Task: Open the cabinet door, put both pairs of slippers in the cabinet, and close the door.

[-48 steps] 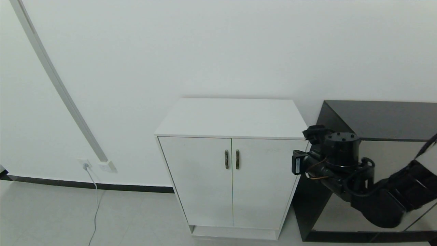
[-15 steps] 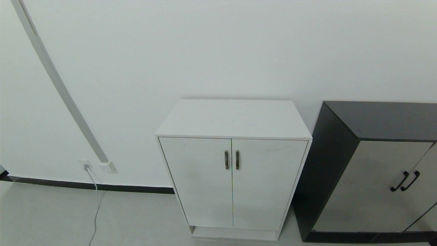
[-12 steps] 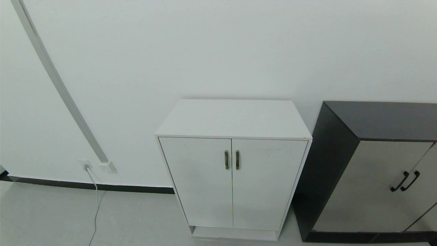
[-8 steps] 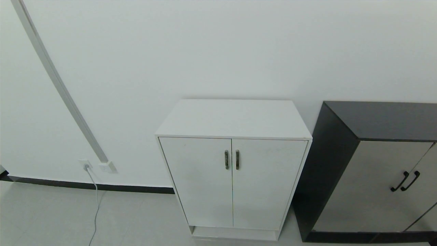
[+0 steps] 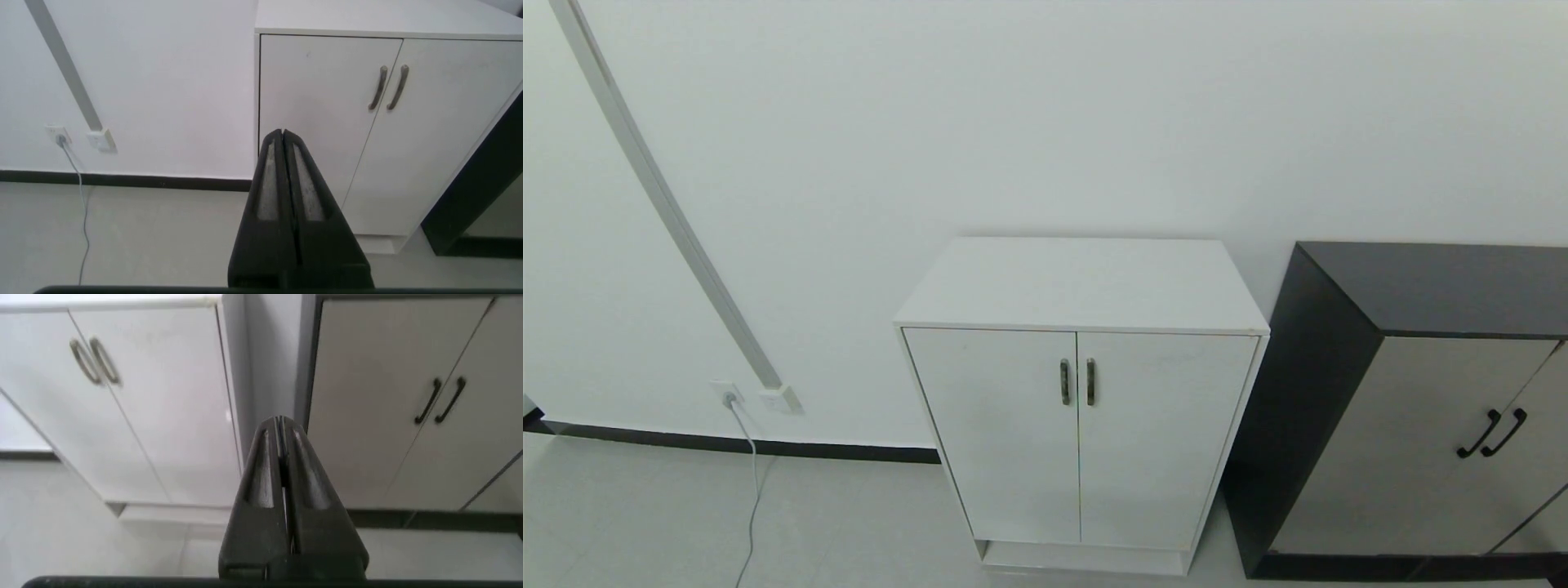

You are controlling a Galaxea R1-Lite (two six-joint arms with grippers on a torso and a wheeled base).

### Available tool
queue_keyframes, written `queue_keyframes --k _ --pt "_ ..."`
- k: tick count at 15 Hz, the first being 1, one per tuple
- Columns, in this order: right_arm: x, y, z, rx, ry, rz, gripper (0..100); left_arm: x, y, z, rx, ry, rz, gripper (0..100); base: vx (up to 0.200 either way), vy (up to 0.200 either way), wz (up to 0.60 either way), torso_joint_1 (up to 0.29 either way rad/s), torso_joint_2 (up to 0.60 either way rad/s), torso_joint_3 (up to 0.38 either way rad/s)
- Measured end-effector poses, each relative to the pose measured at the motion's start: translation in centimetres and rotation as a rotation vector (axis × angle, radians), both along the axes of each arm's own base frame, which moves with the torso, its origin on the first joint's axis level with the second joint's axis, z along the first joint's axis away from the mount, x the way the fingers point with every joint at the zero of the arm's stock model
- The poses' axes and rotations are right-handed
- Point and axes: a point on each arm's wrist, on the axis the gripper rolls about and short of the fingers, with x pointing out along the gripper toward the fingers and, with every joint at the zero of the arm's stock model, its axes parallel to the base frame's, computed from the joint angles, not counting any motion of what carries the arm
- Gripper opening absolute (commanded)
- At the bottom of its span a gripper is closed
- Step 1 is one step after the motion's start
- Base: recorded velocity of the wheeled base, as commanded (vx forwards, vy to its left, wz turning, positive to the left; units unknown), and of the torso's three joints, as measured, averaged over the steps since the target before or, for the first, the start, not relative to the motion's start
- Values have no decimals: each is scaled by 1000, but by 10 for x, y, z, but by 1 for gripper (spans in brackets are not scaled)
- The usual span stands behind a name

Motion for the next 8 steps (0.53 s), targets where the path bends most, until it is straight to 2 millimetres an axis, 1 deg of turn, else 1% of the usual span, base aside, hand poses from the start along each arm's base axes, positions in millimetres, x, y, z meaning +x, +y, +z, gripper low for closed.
queue_keyframes --k 4,8 --pt "-6 0 -1 8 -86 -25 0 0 0 0 0 0 0 0 0 0 0 0 0 0" --pt "-8 0 -2 61 -113 -39 0 0 0 0 3 0 -3 0 0 0 0 0 0 0"
